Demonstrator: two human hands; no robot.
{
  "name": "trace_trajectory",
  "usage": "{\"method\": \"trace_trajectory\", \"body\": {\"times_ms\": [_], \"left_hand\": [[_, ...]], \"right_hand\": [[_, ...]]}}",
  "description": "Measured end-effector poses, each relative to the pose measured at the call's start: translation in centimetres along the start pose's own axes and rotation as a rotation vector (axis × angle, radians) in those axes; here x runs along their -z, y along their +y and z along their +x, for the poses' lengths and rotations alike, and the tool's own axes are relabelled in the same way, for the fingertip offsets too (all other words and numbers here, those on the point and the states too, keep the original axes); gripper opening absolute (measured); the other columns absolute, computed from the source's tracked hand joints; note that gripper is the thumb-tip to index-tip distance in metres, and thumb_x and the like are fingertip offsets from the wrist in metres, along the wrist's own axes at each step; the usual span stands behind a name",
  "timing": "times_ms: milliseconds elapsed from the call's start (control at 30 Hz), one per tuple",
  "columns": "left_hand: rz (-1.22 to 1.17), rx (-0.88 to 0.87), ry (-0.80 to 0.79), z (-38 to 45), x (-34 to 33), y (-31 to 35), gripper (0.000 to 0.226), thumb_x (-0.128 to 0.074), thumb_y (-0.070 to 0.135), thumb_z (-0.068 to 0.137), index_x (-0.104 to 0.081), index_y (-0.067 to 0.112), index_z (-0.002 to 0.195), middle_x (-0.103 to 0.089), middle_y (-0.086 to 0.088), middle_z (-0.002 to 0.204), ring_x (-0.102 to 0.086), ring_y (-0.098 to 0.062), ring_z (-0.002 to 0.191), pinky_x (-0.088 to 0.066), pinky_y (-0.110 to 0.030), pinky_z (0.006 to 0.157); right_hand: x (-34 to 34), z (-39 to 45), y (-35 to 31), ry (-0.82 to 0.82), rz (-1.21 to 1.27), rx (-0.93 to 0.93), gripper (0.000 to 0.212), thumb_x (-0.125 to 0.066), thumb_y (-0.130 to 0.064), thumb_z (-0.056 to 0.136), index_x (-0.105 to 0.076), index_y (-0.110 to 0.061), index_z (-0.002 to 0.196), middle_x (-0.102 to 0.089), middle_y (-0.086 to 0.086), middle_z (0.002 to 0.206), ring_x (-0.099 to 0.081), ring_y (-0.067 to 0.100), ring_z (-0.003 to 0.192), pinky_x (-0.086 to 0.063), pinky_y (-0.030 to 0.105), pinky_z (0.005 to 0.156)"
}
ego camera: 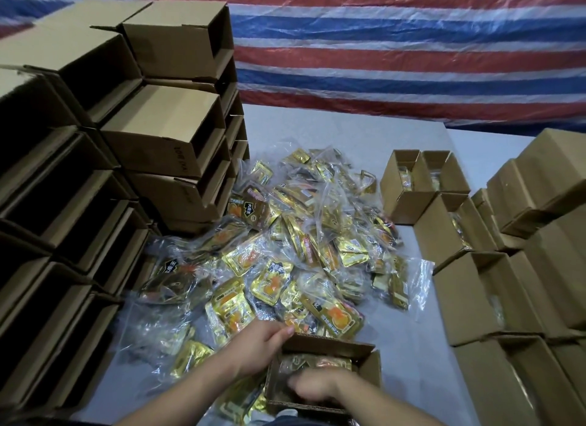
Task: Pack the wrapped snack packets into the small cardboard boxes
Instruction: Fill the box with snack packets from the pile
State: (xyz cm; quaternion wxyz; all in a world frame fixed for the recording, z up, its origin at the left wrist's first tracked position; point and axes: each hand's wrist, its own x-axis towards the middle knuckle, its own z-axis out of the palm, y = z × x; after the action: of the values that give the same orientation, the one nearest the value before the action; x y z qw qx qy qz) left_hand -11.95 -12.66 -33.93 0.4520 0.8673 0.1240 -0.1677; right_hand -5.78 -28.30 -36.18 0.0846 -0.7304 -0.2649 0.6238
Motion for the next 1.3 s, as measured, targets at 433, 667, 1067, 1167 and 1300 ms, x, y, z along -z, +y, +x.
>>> {"method": "trace_trajectory", "body": {"times_ms": [433, 667, 1067, 1167, 1300], "left_hand": [[0.009, 0.005, -0.144, 0.5, 1.3, 0.7, 0.037, -0.043, 0.050, 0.101, -0.060, 0.028, 0.077, -0.052, 0.010, 0.064, -0.045, -0.001, 0.054, -0.039, -0.021, 0.058], [0.124, -0.029, -0.302, 1.4, 3.0, 2.2, 0.031, -0.041, 0.051, 0.101, -0.058, 0.037, 0.078, -0.054, 0.015, 0.073, -0.049, 0.000, 0.065, -0.041, -0.023, 0.065], [1.199, -0.678, -0.193, 14.0, 1.9, 9.3, 0.070, -0.069, 0.036, 0.088, -0.037, 0.015, 0.146, -0.043, -0.008, 0.149, -0.038, -0.028, 0.137, -0.028, -0.044, 0.118], [1.382, -0.738, -0.380, 15.6, -2.3, 7.5, 0.092, -0.071, 0.037, 0.084, -0.017, 0.015, 0.155, -0.021, -0.014, 0.160, -0.020, -0.033, 0.147, -0.013, -0.051, 0.122], [1.493, -0.700, -0.356, 16.8, -5.5, 4.9, 0.101, -0.070, 0.040, 0.084, -0.002, 0.018, 0.155, -0.028, -0.014, 0.157, -0.028, -0.032, 0.143, -0.006, -0.053, 0.119]], "right_hand": [[8.4, -10.8, 3.2, 0.714, 0.273, 0.220, 0.030, -0.044, -0.032, 0.103, -0.066, -0.021, 0.086, -0.069, 0.003, 0.080, -0.066, 0.016, 0.071, -0.053, 0.034, 0.066], [5.8, -6.3, 4.3, 0.659, -0.072, 0.079, 0.040, -0.023, -0.055, 0.103, -0.052, -0.030, 0.090, -0.061, -0.010, 0.096, -0.058, 0.010, 0.089, -0.045, 0.031, 0.075], [6.9, -7.2, 5.4, 0.785, 0.102, 0.071, 0.039, -0.031, -0.049, 0.103, -0.063, -0.029, 0.104, -0.067, -0.007, 0.099, -0.062, 0.015, 0.095, -0.049, 0.032, 0.080], [7.0, -8.0, 7.0, 0.841, 0.156, 0.031, 0.037, -0.035, -0.044, 0.103, -0.053, -0.028, 0.074, -0.061, -0.008, 0.077, -0.060, 0.012, 0.081, -0.047, 0.035, 0.074], [6.9, -8.5, 9.3, 0.923, 0.193, 0.062, 0.041, -0.041, -0.040, 0.102, -0.044, -0.029, 0.063, -0.047, -0.013, 0.062, -0.049, 0.006, 0.070, -0.038, 0.032, 0.068]]}}
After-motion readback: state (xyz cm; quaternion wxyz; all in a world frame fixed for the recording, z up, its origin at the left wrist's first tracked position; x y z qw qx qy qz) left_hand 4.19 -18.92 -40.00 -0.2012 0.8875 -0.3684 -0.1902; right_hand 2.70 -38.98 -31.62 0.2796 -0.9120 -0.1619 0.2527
